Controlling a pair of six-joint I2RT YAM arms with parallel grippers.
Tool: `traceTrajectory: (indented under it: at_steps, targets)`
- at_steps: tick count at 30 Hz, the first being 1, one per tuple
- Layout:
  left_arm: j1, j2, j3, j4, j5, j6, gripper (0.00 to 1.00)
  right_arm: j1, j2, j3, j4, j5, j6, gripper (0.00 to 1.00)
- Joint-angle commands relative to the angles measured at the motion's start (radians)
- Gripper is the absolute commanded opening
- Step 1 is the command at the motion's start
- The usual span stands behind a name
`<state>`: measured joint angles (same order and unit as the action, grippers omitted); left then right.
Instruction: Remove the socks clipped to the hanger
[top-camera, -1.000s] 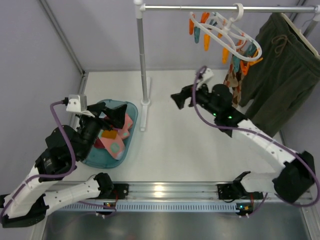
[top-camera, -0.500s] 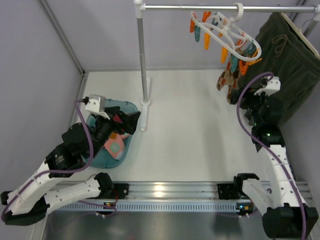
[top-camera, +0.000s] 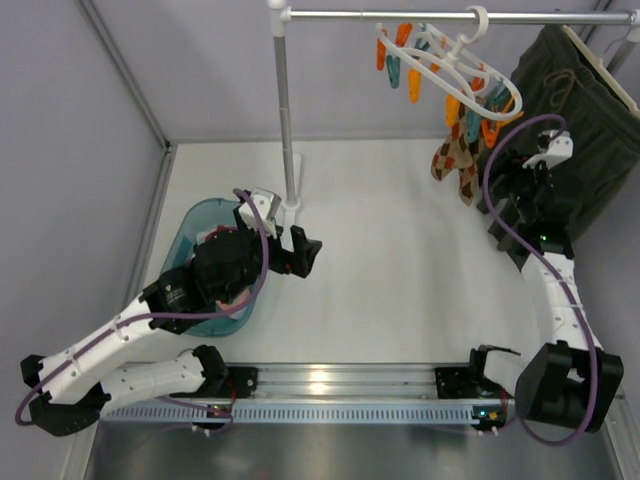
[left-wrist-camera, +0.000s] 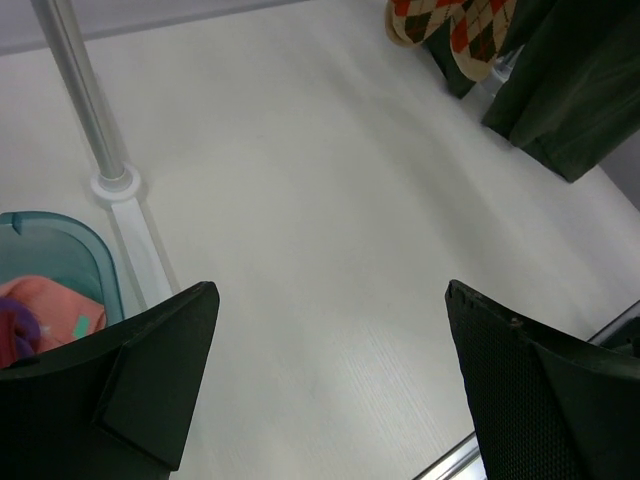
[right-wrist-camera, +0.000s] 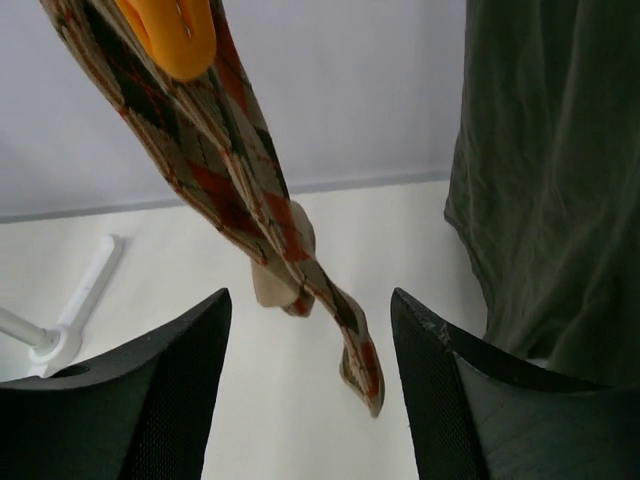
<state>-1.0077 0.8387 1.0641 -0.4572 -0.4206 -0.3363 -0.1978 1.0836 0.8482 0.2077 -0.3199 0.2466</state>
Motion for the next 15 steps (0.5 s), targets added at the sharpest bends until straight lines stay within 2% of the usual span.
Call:
traceTrajectory:
  at_steps: [1, 3, 12, 14, 15]
  targets:
    - [0.003, -0.003, -0.006, 0.023, 0.058, -0.026, 0.99, -0.006, 0.057, 0.087, 0.203, -0.067, -0.006, 0.62]
    - [0.003, -0.001, -0.007, 0.023, 0.069, -0.029, 0.99, -0.006, 0.11, 0.112, 0.252, -0.064, -0.015, 0.56]
    - [0.001, 0.002, 0.022, 0.025, 0.129, -0.04, 0.99, -0.005, 0.278, 0.204, 0.389, -0.188, 0.039, 0.56]
    - [0.001, 0.0, 0.03, 0.025, 0.147, -0.044, 0.99, -0.002, 0.292, 0.193, 0.465, -0.199, 0.065, 0.56]
    - [0.001, -0.001, 0.04, 0.026, 0.152, -0.047, 0.98, 0.004, 0.308, 0.195, 0.49, -0.205, 0.066, 0.49]
